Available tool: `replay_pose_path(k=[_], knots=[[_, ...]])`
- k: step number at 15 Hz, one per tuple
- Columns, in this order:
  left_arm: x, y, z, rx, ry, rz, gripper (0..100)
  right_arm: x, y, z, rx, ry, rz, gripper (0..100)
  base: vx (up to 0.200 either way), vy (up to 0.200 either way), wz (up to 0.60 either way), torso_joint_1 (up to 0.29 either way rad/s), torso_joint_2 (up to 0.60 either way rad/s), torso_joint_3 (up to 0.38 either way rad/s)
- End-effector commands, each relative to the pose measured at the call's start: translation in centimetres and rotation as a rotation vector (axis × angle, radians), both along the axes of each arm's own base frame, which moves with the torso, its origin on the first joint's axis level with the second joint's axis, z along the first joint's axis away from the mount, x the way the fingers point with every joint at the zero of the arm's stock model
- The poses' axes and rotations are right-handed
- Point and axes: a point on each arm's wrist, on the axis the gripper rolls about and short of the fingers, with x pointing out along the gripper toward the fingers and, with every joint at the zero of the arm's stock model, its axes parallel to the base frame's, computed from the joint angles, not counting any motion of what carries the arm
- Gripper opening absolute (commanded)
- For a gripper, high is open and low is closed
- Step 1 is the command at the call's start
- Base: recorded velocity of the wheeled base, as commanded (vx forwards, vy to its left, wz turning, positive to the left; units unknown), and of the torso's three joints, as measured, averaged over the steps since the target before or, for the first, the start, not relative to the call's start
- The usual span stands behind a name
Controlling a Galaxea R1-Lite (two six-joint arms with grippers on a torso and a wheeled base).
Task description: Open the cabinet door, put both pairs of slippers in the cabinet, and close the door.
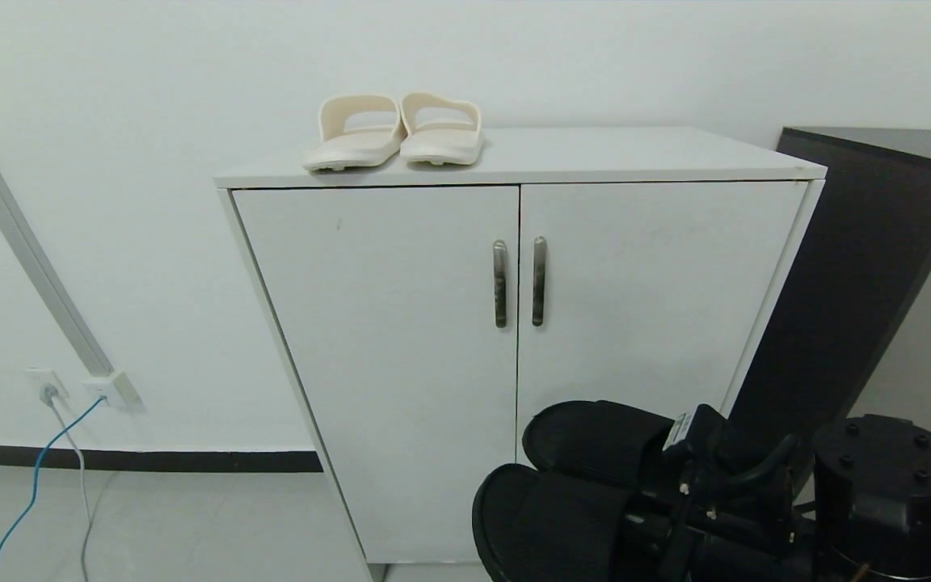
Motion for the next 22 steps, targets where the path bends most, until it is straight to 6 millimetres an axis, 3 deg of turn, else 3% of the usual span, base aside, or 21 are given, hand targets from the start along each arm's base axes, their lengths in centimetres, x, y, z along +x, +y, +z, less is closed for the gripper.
replay_pose_path(k=[1, 3, 4, 8, 13, 17, 19, 22], knots=[[0.5, -0.1, 2.8, -0.007, 0.014, -0.032, 100, -0.1, -0.1, 0.1, 0.002, -0.002, 0.001, 0, 0.0, 0.0, 0.0, 0.0, 0.0, 0.0], [1.4, -0.2, 8.1, -0.044, -0.013, -0.116, 100, -0.2, -0.1, -0.1, -0.002, 0.003, 0.003, 0, 0.0, 0.0, 0.0, 0.0, 0.0, 0.0], [2.2, -0.4, 9.0, -0.046, 0.016, -0.2, 100, -0.2, -0.2, -0.1, -0.003, 0.004, 0.004, 0, 0.0, 0.0, 0.0, 0.0, 0.0, 0.0], [3.5, -1.0, 10.9, -0.065, 0.048, -0.487, 100, -0.2, -0.2, -0.2, -0.008, 0.008, 0.004, 0, 0.0, 0.0, 0.0, 0.0, 0.0, 0.0], [5.5, -1.3, 13.1, -0.071, 0.066, -0.594, 100, -0.5, -0.3, -0.3, -0.008, 0.011, 0.016, 0, 0.0, 0.0, 0.0, -0.009, 0.07, 0.072], [9.8, -3.2, 15.1, -0.078, 0.1, -0.852, 100, -0.4, -0.2, -0.6, -0.016, 0.023, 0.018, 0, 0.0, 0.0, 0.0, 0.0, 0.0, 0.0], [13.2, -5.9, 16.3, -0.073, 0.117, -0.991, 100, -0.3, -0.1, -0.8, -0.021, 0.029, 0.016, 0, 0.0, 0.0, 0.0, 0.0, 0.0, 0.0], [16.8, -9.0, 17.7, -0.07, 0.113, -1.083, 100, -0.2, -0.1, -0.9, -0.023, 0.031, 0.011, 0, 0.0, 0.0, 0.0, 0.0, 0.0, 0.0]])
